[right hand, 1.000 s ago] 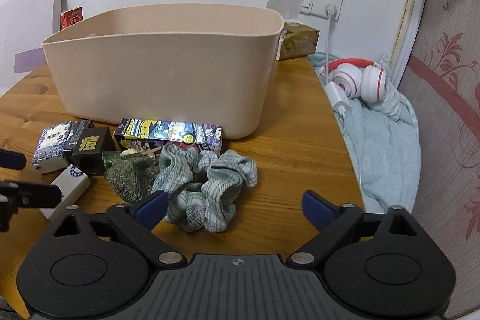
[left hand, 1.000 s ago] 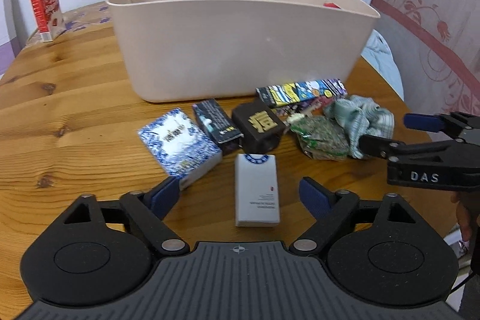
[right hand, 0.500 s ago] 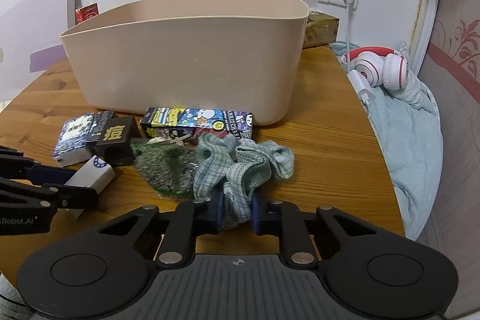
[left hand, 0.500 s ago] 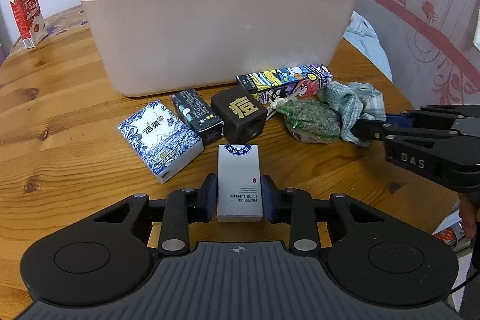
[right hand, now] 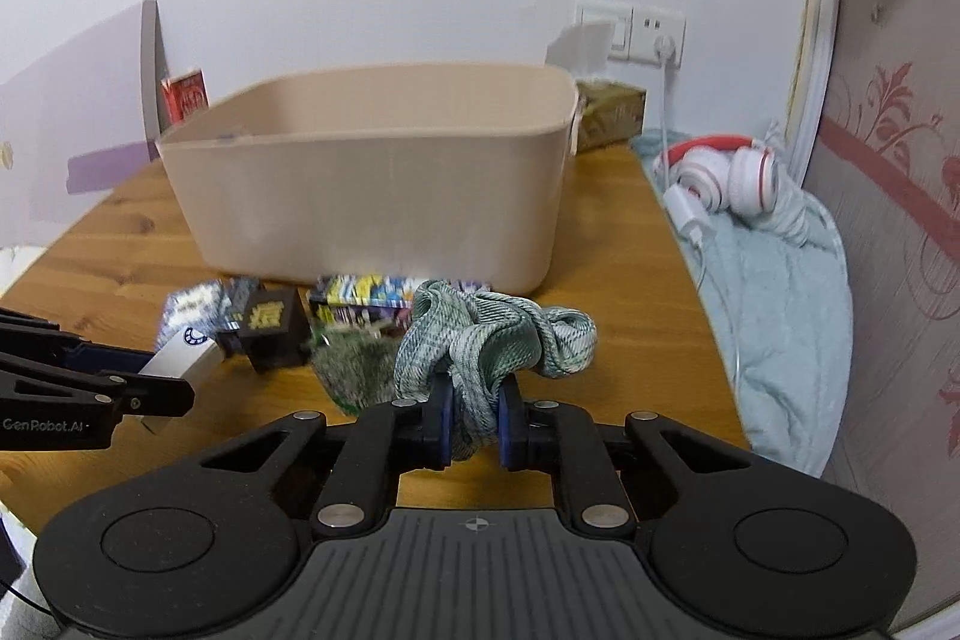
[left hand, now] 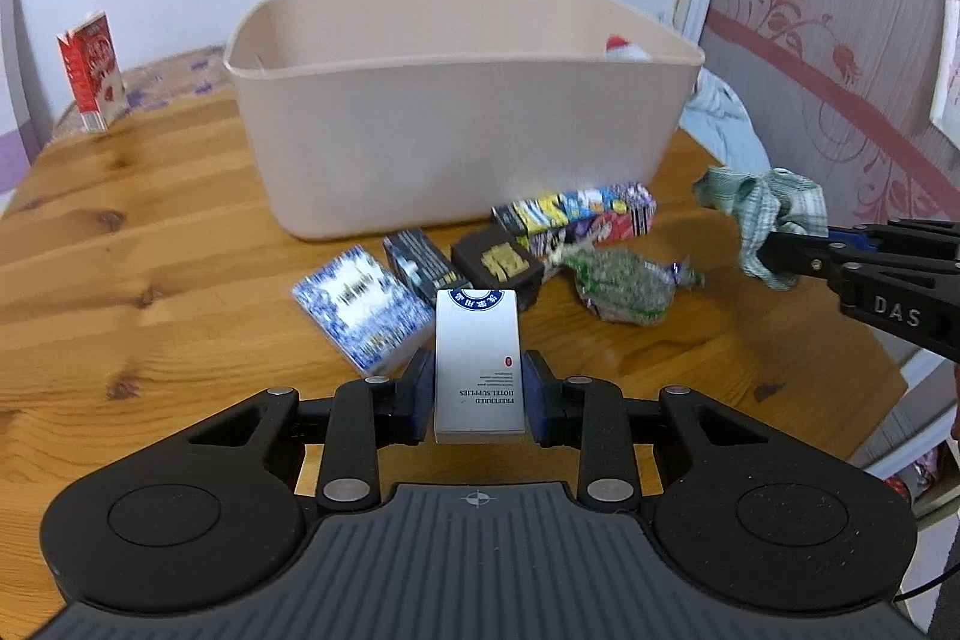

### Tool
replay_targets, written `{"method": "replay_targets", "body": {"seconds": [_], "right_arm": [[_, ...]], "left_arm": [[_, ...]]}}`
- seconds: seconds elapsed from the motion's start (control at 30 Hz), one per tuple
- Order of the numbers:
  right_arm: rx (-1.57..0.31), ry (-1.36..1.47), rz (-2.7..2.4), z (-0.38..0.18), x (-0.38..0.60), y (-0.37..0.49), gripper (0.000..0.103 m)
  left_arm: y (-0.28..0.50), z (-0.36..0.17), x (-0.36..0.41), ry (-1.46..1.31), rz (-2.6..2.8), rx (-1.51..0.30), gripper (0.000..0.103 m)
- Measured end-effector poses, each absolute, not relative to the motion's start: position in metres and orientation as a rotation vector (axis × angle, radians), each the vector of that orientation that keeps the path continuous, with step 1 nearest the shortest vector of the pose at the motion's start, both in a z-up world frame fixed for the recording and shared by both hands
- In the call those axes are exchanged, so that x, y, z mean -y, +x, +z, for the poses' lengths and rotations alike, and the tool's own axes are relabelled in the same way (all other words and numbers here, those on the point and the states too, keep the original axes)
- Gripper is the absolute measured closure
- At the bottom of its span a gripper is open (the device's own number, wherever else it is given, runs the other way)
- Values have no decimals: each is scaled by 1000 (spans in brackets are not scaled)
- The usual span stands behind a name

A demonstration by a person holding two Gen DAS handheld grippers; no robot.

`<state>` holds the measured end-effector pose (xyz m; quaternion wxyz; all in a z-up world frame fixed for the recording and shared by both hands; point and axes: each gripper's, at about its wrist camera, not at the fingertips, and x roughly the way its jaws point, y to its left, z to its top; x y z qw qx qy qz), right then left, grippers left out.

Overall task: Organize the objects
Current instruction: 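Carry the white box and cloth over the basket and release both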

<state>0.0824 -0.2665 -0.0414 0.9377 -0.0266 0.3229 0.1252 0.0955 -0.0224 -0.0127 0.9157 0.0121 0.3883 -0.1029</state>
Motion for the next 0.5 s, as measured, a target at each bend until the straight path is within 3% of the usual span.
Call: {"method": "replay_targets", "body": {"seconds": [0.5], "right_arm": [[-458,-56,284,21,255,83,89]], "left_arm": [[107,49,10,68,-158,-611,72]]}}
